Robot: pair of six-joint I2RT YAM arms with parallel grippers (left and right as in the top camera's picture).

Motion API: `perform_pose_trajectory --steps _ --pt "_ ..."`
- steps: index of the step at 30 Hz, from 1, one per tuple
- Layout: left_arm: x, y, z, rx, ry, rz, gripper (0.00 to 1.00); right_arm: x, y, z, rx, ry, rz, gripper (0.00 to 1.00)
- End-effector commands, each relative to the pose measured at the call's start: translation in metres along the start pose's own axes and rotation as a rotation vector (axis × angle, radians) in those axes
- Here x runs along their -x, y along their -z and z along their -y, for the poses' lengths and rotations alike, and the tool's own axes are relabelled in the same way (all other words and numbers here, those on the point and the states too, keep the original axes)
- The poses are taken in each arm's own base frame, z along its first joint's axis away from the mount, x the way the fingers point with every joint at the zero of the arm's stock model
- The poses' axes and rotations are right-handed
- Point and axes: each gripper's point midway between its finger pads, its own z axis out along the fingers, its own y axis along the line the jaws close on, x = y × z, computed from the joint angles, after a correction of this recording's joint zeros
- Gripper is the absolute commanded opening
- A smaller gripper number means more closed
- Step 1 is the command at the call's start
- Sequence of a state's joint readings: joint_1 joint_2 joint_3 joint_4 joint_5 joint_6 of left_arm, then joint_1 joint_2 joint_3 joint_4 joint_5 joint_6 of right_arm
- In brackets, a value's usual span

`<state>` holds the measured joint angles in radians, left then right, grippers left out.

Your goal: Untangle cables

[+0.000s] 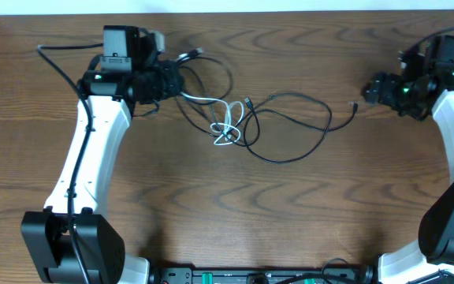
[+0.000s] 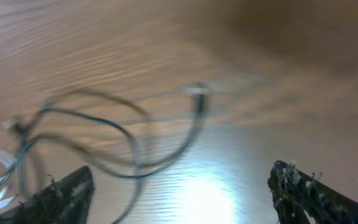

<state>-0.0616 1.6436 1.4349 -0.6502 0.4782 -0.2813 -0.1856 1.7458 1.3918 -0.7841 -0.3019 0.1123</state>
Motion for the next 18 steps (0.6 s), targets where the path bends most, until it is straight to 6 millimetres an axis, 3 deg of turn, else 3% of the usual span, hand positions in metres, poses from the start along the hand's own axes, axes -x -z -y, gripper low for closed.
perform_pose_trajectory --steps 1,5,11,15,18 --pt "-0.01 0.001 0.043 -0.206 -0.074 -0.051 0.07 -0.001 0.005 -0.058 0.246 0.192 0.012 0.86" --pt "-0.014 -0.001 0.06 -0.243 -0.054 -0.061 0.08 -0.009 0.002 -0.106 0.357 0.299 0.012 0.87" --pt "-0.001 -0.002 0.073 -0.277 0.104 -0.03 0.08 -0.045 -0.005 -0.188 0.456 0.493 -0.024 0.89" --pt "0.019 0.002 0.084 -0.327 0.267 0.02 0.08 -0.061 -0.005 -0.222 0.504 0.572 -0.027 0.88" --pt "0.033 0.006 0.092 -0.37 0.368 0.051 0.08 -0.07 -0.005 -0.235 0.523 0.602 -0.034 0.88"
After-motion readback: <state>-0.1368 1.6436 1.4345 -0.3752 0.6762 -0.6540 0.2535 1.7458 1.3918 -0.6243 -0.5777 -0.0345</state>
